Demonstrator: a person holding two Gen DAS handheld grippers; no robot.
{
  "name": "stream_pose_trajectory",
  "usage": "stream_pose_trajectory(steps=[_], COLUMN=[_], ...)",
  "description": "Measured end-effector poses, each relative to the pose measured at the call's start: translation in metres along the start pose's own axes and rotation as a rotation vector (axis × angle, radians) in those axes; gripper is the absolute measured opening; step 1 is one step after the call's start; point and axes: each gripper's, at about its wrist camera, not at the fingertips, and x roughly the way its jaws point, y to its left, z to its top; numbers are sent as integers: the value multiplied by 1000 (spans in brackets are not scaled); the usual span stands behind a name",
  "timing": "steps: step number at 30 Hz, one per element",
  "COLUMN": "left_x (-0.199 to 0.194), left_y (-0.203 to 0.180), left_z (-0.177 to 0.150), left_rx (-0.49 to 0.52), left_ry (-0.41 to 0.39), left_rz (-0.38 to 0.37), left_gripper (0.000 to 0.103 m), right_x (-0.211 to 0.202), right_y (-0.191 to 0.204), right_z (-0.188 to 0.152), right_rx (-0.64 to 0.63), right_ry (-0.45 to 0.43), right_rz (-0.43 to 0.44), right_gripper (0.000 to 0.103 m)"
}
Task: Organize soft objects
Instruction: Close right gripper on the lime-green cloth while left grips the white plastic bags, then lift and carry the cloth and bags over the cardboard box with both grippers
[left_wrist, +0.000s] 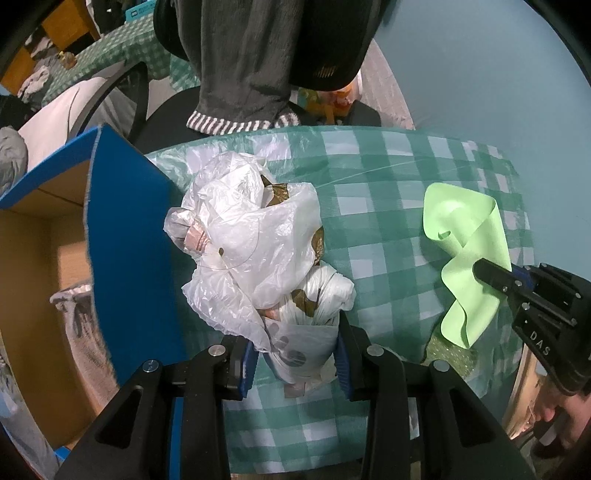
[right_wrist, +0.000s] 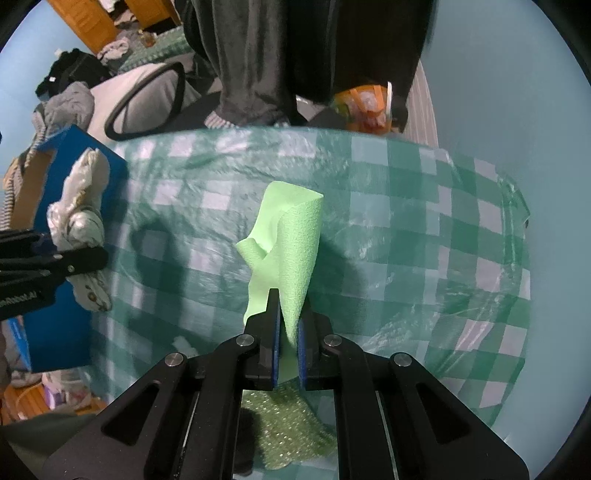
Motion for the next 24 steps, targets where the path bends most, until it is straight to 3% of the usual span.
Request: stream_pose_trajectory(steps=[24], left_x=[-66], left_y=[26], left_z=[-38], left_rx=[-27], left_ry=[-99], left_rz=[-28], left_gripper=[36], right_x=[-69], right_y=[50], right_z=[13], right_rx=[-59], right_ry=[-120], right_rz=[55], right_gripper=[8])
